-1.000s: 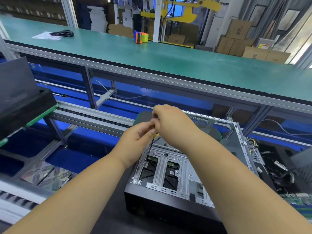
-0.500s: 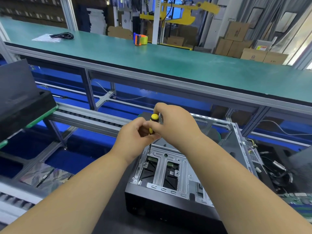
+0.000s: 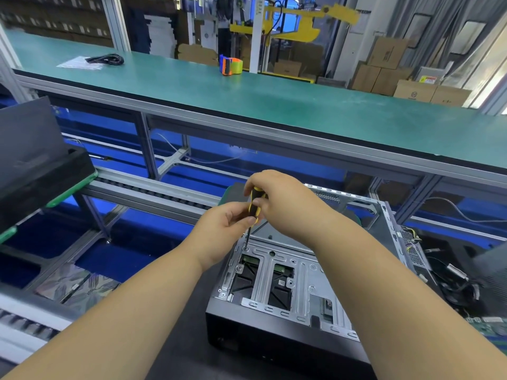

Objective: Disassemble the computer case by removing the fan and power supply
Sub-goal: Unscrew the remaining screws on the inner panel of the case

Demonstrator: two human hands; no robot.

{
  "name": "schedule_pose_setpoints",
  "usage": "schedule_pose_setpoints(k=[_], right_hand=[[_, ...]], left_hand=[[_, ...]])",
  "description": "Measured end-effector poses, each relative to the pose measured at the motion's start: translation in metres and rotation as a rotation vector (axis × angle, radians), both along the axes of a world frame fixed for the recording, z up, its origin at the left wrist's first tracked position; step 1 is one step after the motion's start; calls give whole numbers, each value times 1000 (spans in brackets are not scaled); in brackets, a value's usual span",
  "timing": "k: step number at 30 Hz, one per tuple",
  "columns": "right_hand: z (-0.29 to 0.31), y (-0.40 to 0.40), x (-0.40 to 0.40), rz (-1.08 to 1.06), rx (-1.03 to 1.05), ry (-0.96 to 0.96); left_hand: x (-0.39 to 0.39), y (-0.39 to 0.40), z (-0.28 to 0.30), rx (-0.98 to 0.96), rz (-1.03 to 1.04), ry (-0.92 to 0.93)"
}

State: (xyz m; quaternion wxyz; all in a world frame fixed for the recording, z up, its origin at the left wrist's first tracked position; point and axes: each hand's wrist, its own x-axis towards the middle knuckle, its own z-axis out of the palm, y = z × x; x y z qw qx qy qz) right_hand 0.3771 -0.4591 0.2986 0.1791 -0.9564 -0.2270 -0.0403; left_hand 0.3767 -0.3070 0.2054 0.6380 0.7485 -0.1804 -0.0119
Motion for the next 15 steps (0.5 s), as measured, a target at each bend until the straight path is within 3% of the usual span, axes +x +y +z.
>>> schedule_pose_setpoints(k=[9,15], right_hand=[[-6,-1,-9,-99,-43,-191],[-10,9,-5,-117,-15,-167]], left_hand=[[1,-5,-4,28,170,-5],[-3,-16,-1,51,222,-42]])
